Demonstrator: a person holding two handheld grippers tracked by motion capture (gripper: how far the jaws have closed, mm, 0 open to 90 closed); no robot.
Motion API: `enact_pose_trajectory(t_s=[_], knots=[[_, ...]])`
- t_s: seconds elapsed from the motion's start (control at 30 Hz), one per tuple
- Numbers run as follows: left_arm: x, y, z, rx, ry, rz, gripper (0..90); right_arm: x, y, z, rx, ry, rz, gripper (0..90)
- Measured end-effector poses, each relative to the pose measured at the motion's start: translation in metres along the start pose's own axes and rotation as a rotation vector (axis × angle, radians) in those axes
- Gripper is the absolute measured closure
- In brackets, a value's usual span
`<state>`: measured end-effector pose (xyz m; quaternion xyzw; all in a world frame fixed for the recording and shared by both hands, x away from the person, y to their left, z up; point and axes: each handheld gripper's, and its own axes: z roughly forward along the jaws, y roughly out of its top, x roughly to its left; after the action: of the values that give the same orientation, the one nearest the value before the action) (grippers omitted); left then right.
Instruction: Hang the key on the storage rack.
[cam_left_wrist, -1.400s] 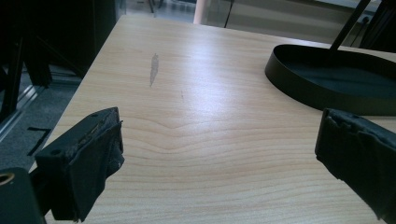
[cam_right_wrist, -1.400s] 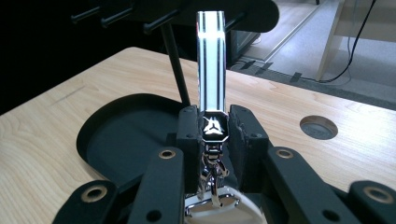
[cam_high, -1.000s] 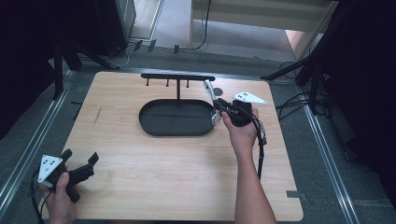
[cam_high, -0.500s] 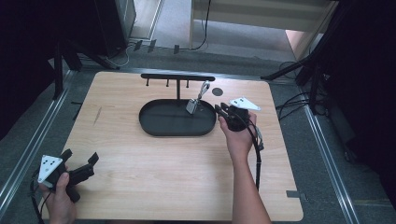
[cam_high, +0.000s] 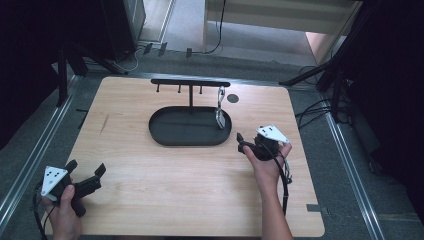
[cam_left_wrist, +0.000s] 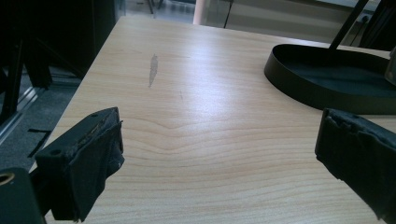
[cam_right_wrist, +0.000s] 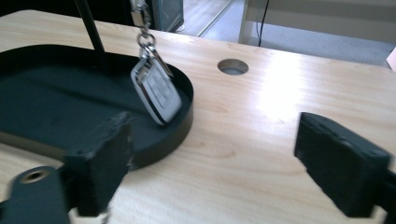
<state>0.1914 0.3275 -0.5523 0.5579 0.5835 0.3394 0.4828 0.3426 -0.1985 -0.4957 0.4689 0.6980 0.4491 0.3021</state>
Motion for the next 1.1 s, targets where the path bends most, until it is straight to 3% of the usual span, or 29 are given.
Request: enact_pose_trajectory(t_s=[0.03, 0.1, 0.67, 1.1], knots=[[0.0, 0.0, 0.0, 0.0, 0.001, 0.0, 1.4, -0.003, -0.003, -0.003, -0.004, 0.008, -0.003, 1.2], [0.0, 0.0, 0.0, -0.002, 0.002, 0.002, 1.3, -0.01, -0.013, -0.013, -0.014, 0.029, 0.002, 0.0], [-0.001, 0.0, 0.0, 0.001, -0.001, 0.008, 1.4, -0.048, -0.059, -0.061, -0.025, -0.011, 0.072, 0.0], [-0.002, 0.0, 0.0, 0.003, -0.003, 0.015, 1.3, -0.072, -0.084, -0.092, -0.03, -0.049, 0.089, 0.0]])
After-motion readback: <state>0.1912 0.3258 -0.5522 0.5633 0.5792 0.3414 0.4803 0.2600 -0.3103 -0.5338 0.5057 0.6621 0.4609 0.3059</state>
